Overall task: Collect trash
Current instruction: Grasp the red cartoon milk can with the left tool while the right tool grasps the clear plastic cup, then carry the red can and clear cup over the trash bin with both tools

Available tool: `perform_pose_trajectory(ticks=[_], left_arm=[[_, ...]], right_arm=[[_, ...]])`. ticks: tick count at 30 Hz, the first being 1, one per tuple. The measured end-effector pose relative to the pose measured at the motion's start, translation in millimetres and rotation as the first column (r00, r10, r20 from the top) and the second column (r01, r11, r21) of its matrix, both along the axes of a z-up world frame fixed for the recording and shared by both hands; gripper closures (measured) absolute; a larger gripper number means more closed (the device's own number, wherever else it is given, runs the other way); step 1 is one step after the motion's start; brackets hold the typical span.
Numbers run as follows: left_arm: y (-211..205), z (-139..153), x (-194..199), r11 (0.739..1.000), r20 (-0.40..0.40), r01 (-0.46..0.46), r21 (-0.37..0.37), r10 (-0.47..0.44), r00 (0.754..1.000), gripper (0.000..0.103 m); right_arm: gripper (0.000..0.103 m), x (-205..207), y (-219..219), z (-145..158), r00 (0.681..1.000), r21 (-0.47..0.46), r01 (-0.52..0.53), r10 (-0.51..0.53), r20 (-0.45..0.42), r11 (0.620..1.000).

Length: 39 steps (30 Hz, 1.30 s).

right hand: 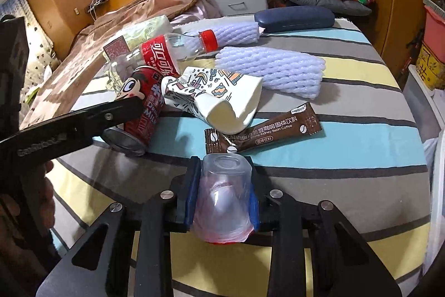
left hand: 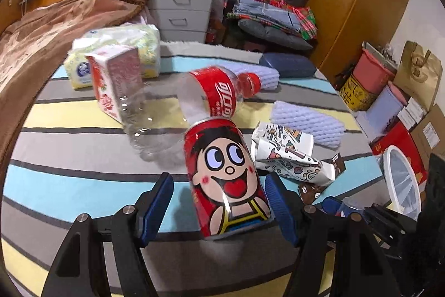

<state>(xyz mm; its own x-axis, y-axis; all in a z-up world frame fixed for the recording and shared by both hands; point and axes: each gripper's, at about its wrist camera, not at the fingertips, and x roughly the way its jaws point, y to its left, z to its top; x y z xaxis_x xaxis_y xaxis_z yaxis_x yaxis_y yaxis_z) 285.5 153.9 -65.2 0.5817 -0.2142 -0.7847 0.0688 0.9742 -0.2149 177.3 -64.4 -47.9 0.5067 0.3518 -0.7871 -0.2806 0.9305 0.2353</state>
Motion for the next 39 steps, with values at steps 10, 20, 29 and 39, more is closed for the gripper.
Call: perform_pose_trajectory(ticks=[10, 20, 29, 39], left_arm=[[-3, -6, 16, 0.999, -0.013, -0.038, -0.005, 0.038, 0.999, 0.037], [-8, -5, 12, 0.999, -0.009, -0.033, 0.019, 0.033, 0.999, 0.047], [-14, 2, -11, 0.999, 0.005, -0.034, 0.036, 0.034, 0.999, 0.047], [-33, 16, -40, 0.999, 0.037, -0.021, 0.043, 0.019, 0.999, 0.048]], right_arm=[[0.072, -2, 0, -1, 1.000, 0.003, -0.009, 0.009, 0.005, 1.000], [0.072, -3, 0, 0, 1.000, 0.002, -0.015, 0.015, 0.023, 1.000], [0.072, -10, -9, 7, 0.999, 0.015, -0.007, 0.006, 0.047, 1.000], [0.072, -21, -25, 16, 0.997, 0.025, 0.014, -0.016, 0.077, 1.000]])
